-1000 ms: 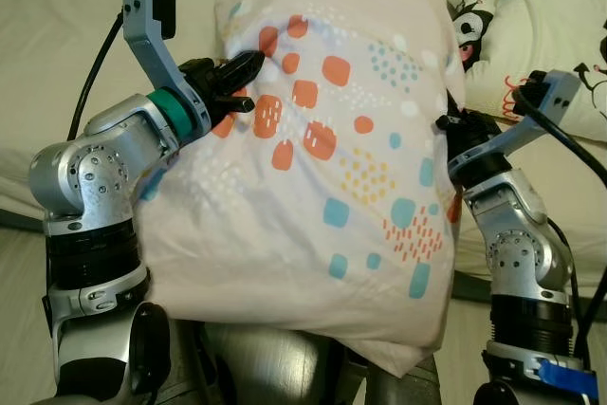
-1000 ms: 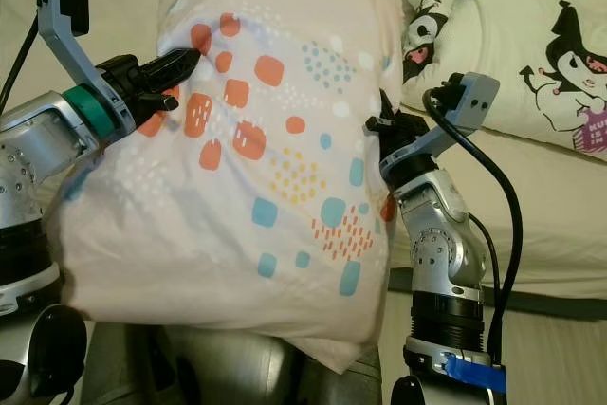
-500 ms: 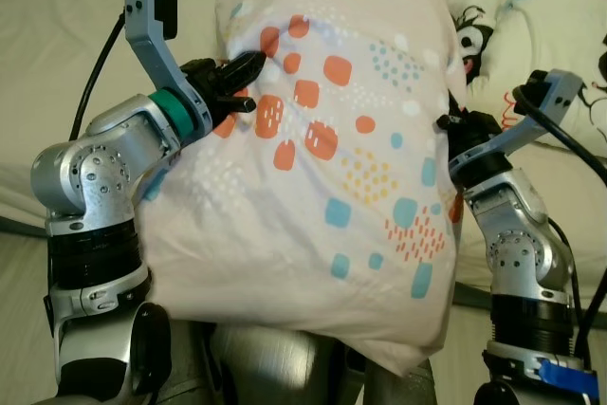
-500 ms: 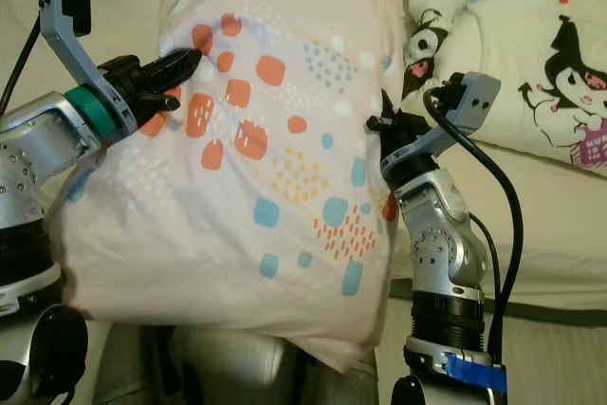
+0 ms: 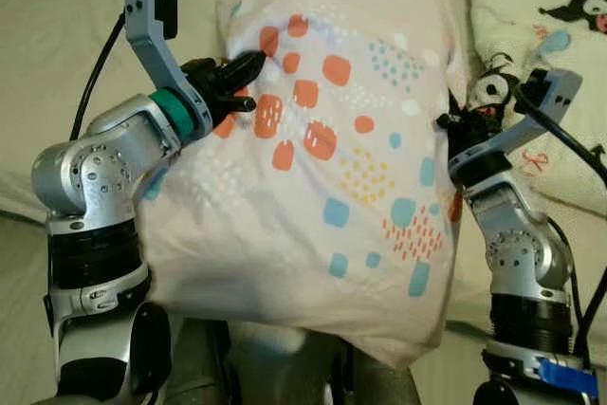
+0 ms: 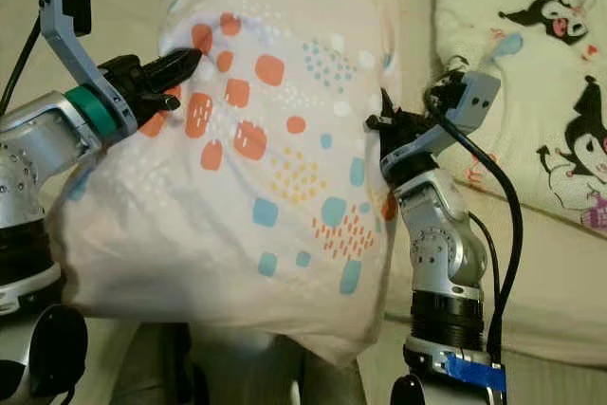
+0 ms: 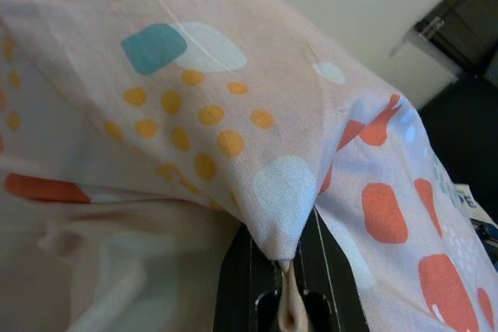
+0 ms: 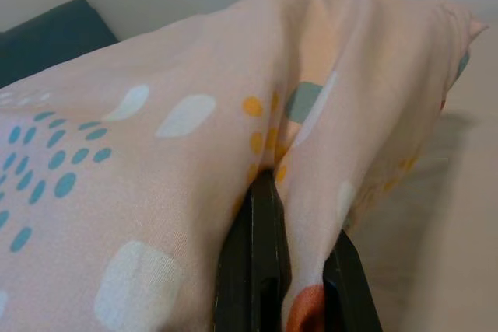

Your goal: Clean up the room

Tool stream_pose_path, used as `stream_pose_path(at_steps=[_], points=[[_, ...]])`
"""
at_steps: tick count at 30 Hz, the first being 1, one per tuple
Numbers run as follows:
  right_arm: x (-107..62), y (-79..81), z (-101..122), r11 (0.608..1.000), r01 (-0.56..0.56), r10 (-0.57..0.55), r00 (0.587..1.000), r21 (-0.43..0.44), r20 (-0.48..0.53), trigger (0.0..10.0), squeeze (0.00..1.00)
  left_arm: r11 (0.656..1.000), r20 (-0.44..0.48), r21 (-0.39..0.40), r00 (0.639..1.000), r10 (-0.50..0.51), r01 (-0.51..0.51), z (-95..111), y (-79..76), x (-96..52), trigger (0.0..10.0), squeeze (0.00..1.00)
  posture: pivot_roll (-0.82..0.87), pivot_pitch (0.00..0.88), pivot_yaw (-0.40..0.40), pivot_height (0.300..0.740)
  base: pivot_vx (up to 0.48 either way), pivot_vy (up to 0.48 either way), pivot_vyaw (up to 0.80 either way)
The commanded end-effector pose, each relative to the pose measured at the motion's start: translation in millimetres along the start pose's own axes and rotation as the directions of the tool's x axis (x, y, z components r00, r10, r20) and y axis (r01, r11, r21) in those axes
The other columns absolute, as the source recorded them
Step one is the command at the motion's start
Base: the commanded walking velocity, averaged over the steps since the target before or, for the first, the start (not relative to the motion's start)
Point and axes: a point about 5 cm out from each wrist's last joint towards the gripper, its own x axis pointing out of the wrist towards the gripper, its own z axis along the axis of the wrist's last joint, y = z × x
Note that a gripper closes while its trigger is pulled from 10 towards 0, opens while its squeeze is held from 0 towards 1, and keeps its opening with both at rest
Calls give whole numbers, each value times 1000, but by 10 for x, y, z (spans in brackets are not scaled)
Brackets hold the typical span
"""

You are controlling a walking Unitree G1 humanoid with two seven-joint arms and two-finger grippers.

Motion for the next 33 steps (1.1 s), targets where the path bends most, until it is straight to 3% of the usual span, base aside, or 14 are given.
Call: stream_pose_path(at_steps=[1,25,33], points=[[31,96,46,999,-50,51,998,-7,33,10000,0,997,2,8,997,-75,75,4,-131,57,10000,0,-16,159,2,645,0,0,0],[47,101,69,998,-58,58,998,-8,39,10000,0,996,11,10,996,-90,90,19,-158,72,10000,0,-17,152,-1,734,0,0,0],[51,102,72,998,-60,61,997,-9,40,10000,0,996,11,11,996,-93,93,20,-164,77,10000,0,-18,149,-2,740,0,0,0]])
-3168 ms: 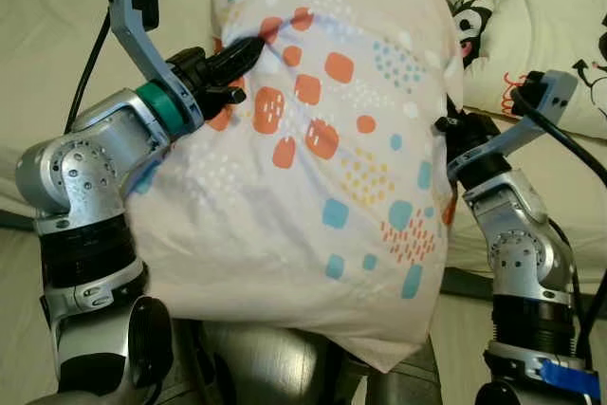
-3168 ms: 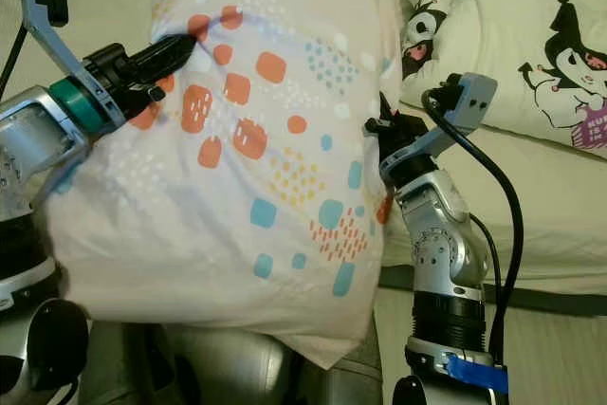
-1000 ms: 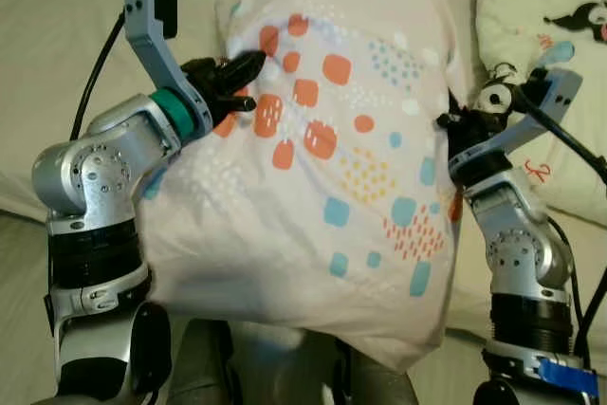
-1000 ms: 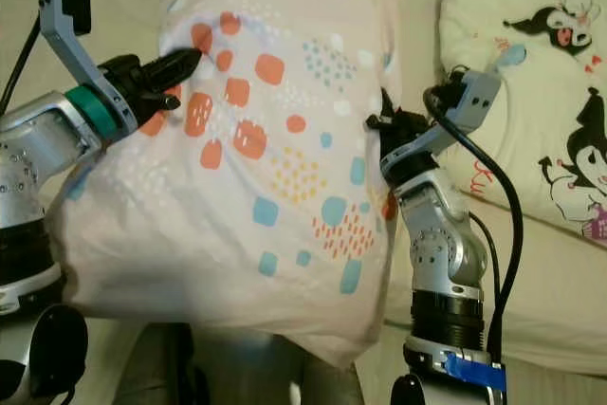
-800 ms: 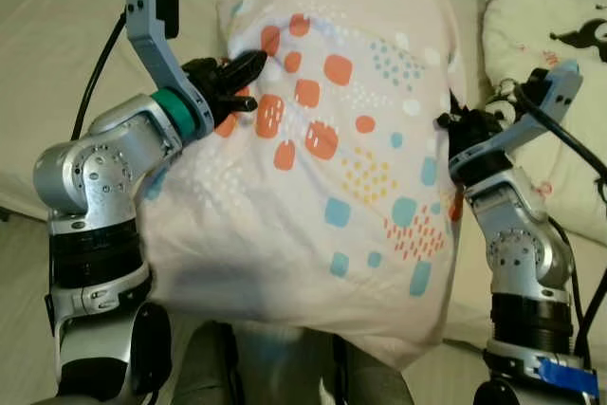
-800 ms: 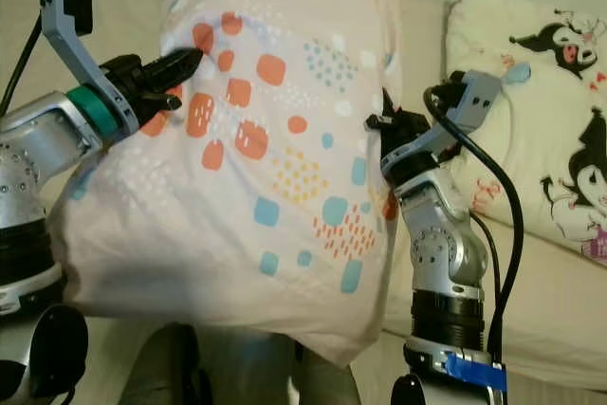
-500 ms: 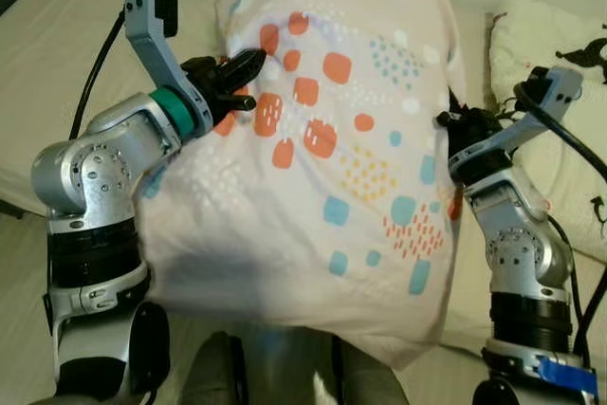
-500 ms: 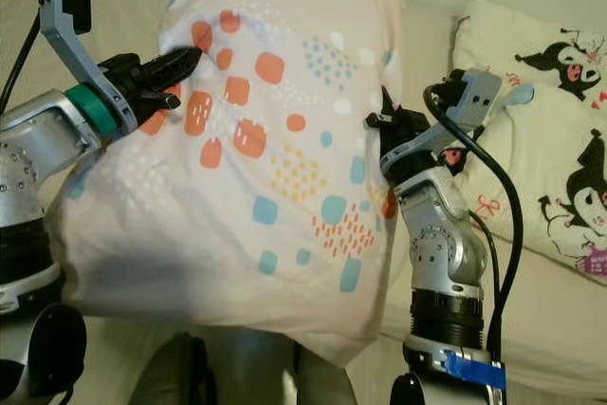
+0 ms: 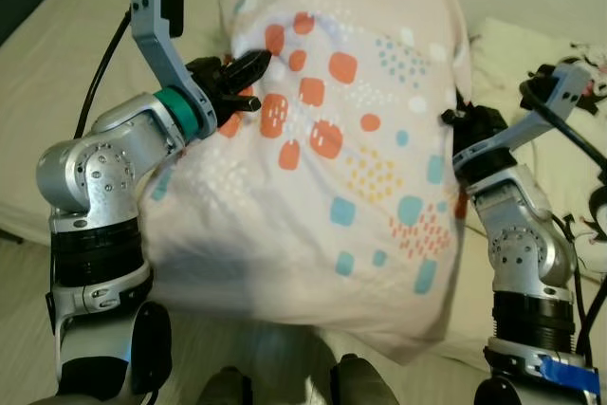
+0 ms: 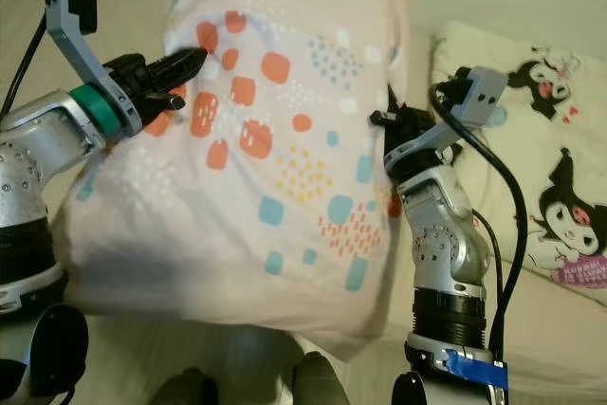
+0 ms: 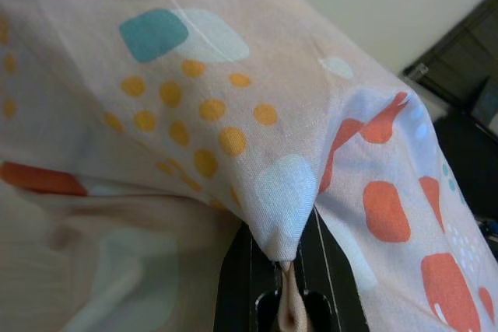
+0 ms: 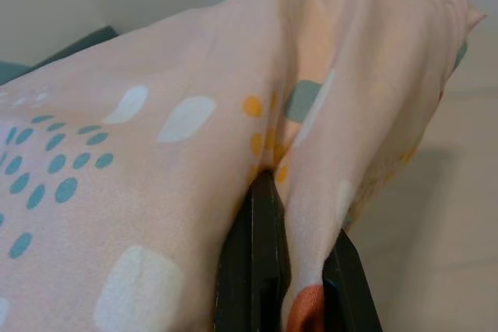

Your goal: Clean up the room

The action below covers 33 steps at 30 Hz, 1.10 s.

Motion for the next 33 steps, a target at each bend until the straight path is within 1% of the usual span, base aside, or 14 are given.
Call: stream_pose_path(at_steps=[1,10,14,25,33], points=[[17,74,27,999,-47,47,999,1,21,10000,0,997,2,4,997,-81,81,3,-143,60,10000,0,-18,149,-2,740,0,0,0],[21,76,24,999,-51,51,998,2,20,10000,0,996,4,4,996,-87,87,4,-156,70,10000,0,-18,147,-3,740,0,0,0],[28,87,1,998,-51,51,999,28,6,10000,0,996,6,6,996,-89,89,11,-159,77,10000,0,-17,148,-4,740,0,0,0],[22,90,-5,998,-54,54,999,32,9,10000,0,995,8,7,995,-96,96,15,-173,90,10000,0,-18,148,-2,740,0,0,0],[10,64,-21,999,-38,38,999,38,5,10000,0,996,4,30,997,-79,79,17,-172,109,10000,0,-17,152,2,740,0,0,0]])
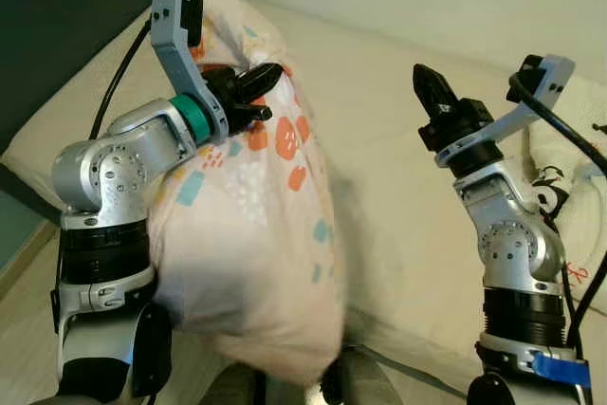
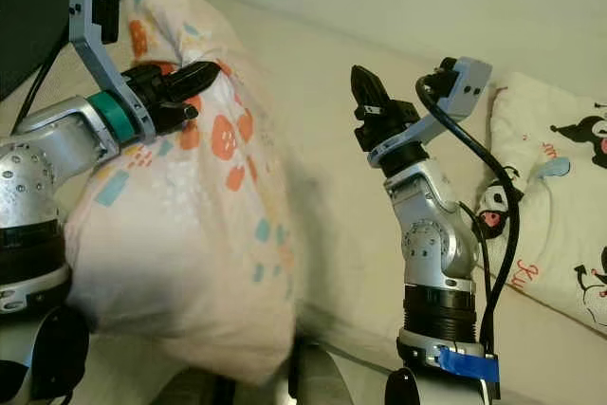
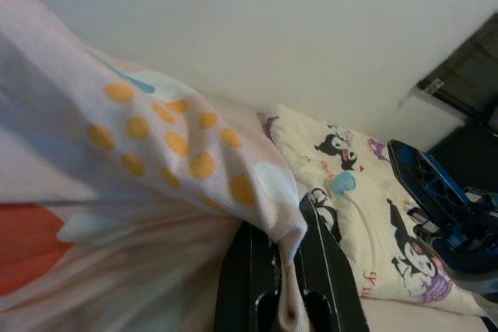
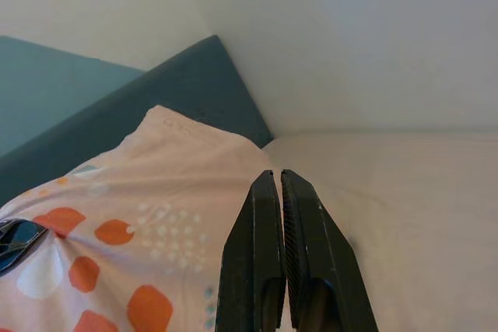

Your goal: Clean up the room

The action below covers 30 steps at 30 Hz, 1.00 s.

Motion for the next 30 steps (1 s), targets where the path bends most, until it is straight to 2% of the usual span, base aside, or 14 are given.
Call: stream_pose_path(at_steps=[1,10,13,14,15,16,19,21,22,23,24,26,28,30], points=[[-40,-43,-33,1000,21,-21,1000,5,-11,10000,0,998,60,50,997,-48,45,135,-119,22,10000,0,-17,152,2,740,0,0,0],[-54,-48,-54,1000,24,-25,1000,-3,-19,10000,0,998,52,63,998,-25,21,120,-100,60,10000,0,-17,153,6,740,0,0,0],[-75,-32,-99,999,16,-17,999,-34,-39,10000,0,995,72,104,997,-10,3,130,-102,121,10000,0,-15,159,9,740,0,0,0],[-88,-24,-132,999,17,-19,999,-45,-49,10000,0,988,78,154,997,0,-12,122,-106,190,10000,0,-17,160,12,740,0,0,0],[-88,-24,-132,999,17,-19,999,-45,-49,10000,0,988,78,154,997,0,-12,122,-106,190,10000,0,-17,160,12,740,0,0,0],[-103,-18,-160,997,19,-22,998,-68,-56,10000,0,974,69,223,997,25,-40,88,-90,245,10000,0,-21,162,15,740,0,0,0],[-103,-18,-160,997,19,-22,998,-68,-56,10000,0,974,69,223,997,25,-40,88,-90,245,10000,0,-21,162,15,740,0,0,0],[-125,-3,-190,996,22,-28,998,-86,-63,10000,0,951,75,290,993,88,-106,37,-29,281,10000,0,-28,166,22,740,0,0,0],[-125,-3,-190,996,22,-28,998,-86,-63,10000,0,951,75,290,993,88,-106,37,-29,281,10000,0,-28,166,22,740,0,0,0],[-141,4,-205,996,25,-31,998,-91,-63,10000,0,936,94,310,985,145,-167,8,25,289,10000,0,-28,168,22,740,0,0,0],[-141,4,-205,996,25,-31,998,-91,-63,10000,0,936,94,310,985,145,-167,8,25,289,10000,0,-28,168,22,740,0,0,0],[-163,23,-222,994,27,-33,998,-102,-56,10000,0,888,188,365,956,225,-280,-14,119,290,10000,0,-28,178,25,740,0,0,0],[-165,30,-224,994,26,-32,998,-104,-54,10000,0,874,220,376,946,238,-308,-13,140,289,10000,0,-28,178,25,740,0,0,0],[-162,46,-225,994,18,-23,998,-110,-50,10000,0,841,271,437,938,217,-320,12,155,337,10000,0,-29,183,25,740,0,0,0]])
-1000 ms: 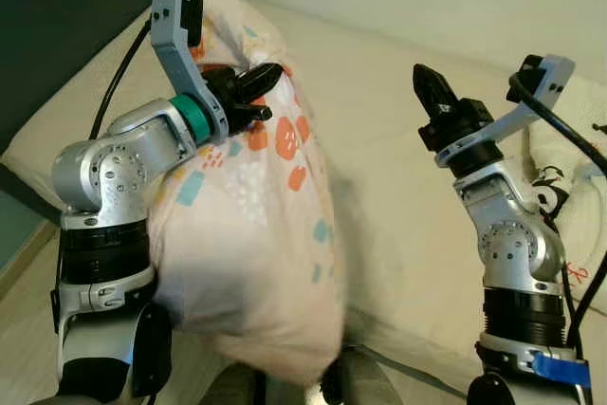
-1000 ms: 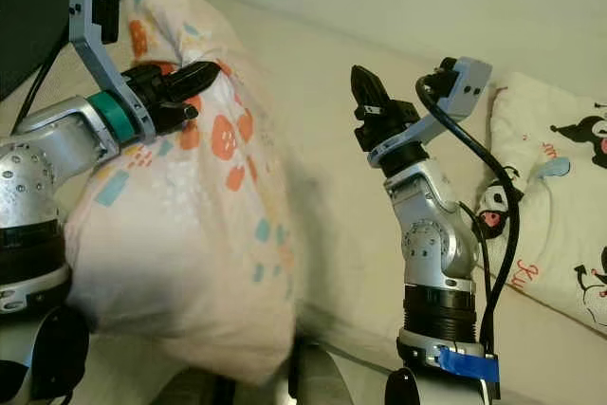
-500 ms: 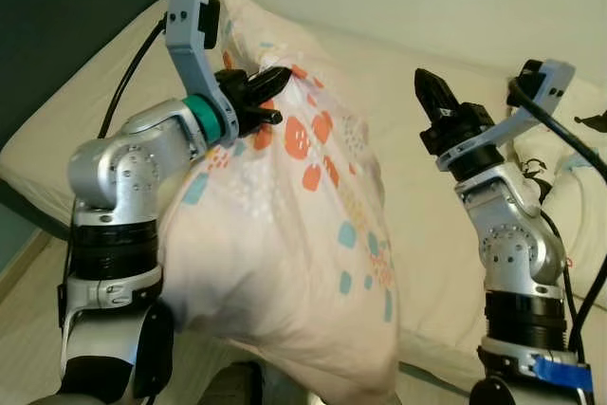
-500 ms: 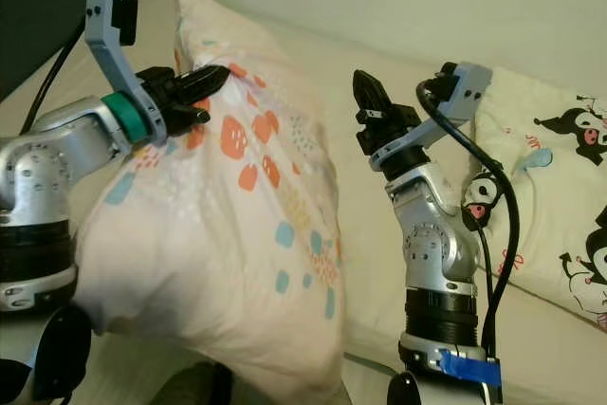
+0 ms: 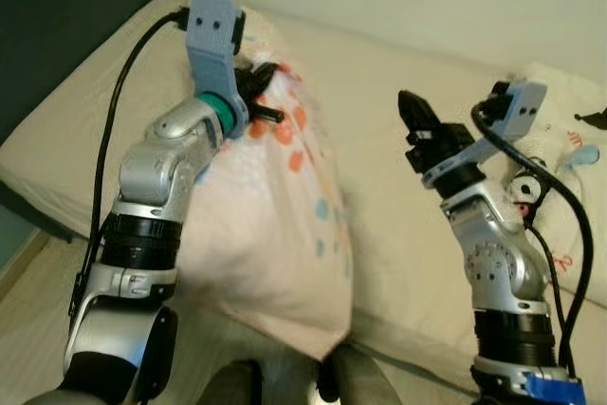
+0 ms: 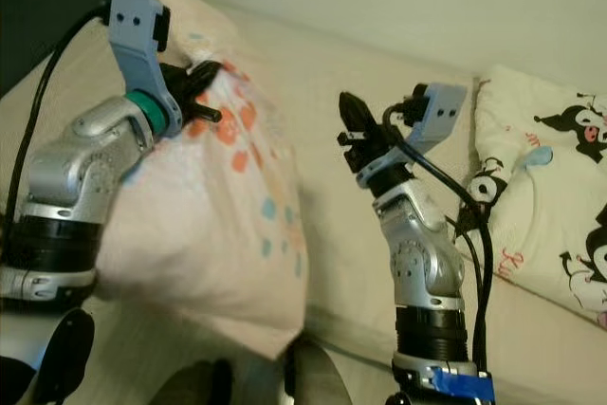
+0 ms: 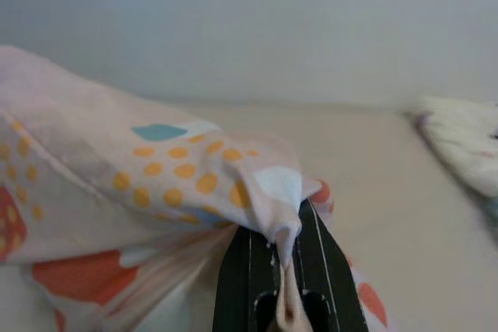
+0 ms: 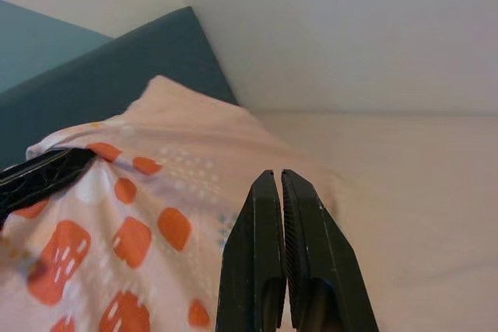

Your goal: Clean up the room

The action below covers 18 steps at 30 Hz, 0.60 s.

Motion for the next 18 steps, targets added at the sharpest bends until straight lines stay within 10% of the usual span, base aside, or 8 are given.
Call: stream_pose_path(at_steps=[1,10,17,18], points=[[-23,21,4,1000,-5,5,1000,-12,9,10000,0,997,131,78,991,-16,5,202,-37,52,10000,0,-29,184,26,740,0,0,0],[-44,57,43,1000,-9,9,999,-20,33,10000,0,965,212,256,971,-109,53,409,-144,338,10000,0,-57,202,49,740,0,0,0],[-128,54,56,999,14,-13,999,-29,39,10000,0,841,193,517,934,-299,162,447,-467,476,10000,0,-86,226,69,740,0,0,0],[-144,48,65,999,20,-19,999,-29,41,10000,0,781,160,601,933,-321,166,385,-505,493,10000,0,-93,231,71,740,0,0,0]])
